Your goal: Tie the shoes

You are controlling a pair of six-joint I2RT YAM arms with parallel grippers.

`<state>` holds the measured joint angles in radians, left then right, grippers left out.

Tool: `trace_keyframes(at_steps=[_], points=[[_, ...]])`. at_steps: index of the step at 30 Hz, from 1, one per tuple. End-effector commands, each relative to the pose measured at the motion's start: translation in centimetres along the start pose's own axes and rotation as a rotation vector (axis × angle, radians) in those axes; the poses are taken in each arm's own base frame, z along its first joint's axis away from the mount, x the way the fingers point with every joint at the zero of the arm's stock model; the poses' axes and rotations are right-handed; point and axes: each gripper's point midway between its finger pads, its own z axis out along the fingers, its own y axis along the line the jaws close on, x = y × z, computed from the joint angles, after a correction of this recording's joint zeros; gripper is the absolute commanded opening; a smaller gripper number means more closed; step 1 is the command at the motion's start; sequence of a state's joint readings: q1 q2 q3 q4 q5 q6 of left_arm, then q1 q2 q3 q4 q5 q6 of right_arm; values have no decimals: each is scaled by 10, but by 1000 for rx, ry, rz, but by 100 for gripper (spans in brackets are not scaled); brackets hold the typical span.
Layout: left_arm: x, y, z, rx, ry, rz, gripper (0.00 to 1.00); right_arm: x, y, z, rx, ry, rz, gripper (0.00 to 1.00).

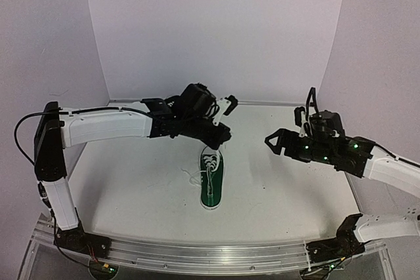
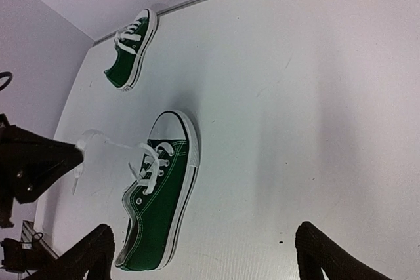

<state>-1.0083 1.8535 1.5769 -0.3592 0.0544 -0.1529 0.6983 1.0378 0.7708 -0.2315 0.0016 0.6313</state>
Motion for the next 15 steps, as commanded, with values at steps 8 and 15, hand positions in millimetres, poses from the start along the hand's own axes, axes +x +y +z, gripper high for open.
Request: trace_keyframes(at_steps=[8,15], points=[[38,-134,90,375,118,219,0,5,-40,-29,104,-54,96,92],[68,-148,129,389,185,208,16,8,-42,-27,116,-40,99,92]])
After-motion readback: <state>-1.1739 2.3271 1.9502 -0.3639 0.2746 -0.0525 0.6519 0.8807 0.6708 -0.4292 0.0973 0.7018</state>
